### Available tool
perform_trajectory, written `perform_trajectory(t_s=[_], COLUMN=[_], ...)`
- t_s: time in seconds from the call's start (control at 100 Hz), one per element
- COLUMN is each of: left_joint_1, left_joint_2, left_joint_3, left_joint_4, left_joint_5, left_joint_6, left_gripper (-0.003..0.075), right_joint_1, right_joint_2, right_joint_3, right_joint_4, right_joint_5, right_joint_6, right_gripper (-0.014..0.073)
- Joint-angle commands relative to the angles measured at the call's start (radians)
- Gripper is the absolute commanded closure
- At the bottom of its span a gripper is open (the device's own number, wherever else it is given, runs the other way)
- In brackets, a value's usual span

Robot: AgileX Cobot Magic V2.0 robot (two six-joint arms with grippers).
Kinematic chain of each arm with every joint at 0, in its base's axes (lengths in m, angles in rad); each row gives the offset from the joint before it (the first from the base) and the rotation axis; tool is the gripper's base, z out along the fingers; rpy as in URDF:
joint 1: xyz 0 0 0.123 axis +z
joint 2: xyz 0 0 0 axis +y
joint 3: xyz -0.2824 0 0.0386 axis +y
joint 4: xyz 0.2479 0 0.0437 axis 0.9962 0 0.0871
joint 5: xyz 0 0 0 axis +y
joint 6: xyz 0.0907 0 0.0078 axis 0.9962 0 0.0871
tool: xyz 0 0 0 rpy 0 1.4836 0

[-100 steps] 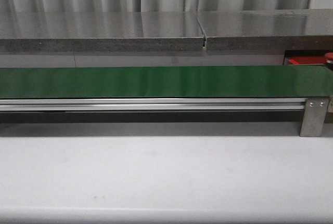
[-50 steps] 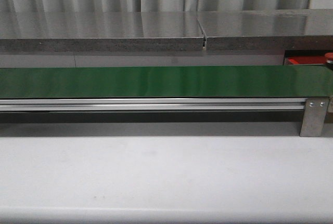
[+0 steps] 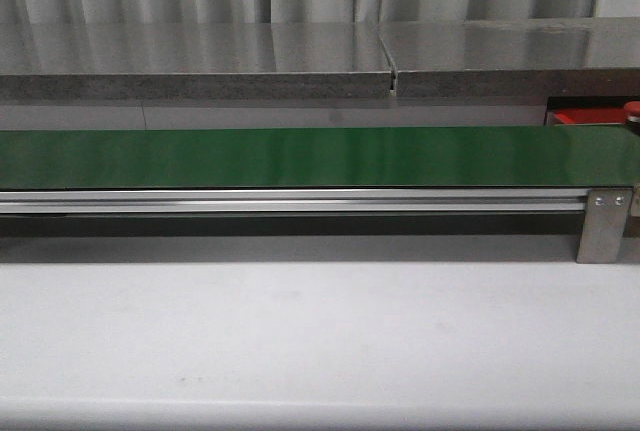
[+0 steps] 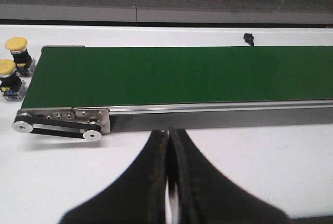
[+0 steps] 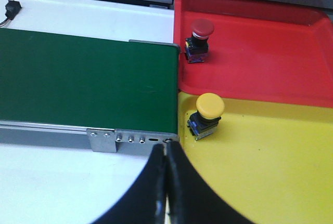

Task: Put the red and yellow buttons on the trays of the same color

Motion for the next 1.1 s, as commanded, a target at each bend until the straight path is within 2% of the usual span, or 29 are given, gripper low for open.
perform_trajectory(t_s=[0.0,0.37,0.72,0.82,1.09], left_joint_1=[-0.008,-0.008,-0.008,-0.006,-0.004], left_joint_2=[0.007,0.007,0.074,0.124,0.271], left_joint_3=[-0.025,-0.024,-0.033,-0.040,-0.041], left_joint_4=[-0.008,-0.010,-0.008,-0.006,-0.006], left_joint_5=[-0.079,-0.081,-0.077,-0.108,-0.214], left_joint_6=[-0.002,-0.002,-0.016,-0.056,-0.058], left_gripper=[0.0741,0.0741,0.0741,0.0741,0.0741], right_joint_1=[0.002,0.002,0.002,0.002,0.002], right_joint_2=[-0.090,-0.358,-0.370,-0.370,-0.370], right_joint_3=[0.019,0.125,0.126,0.126,0.126], right_joint_4=[-0.002,-0.002,-0.002,-0.002,-0.002], right_joint_5=[-0.074,-0.031,-0.029,-0.029,-0.029], right_joint_6=[-0.008,-0.008,-0.008,-0.008,-0.008], right_gripper=[0.0711,0.0711,0.0711,0.0711,0.0711])
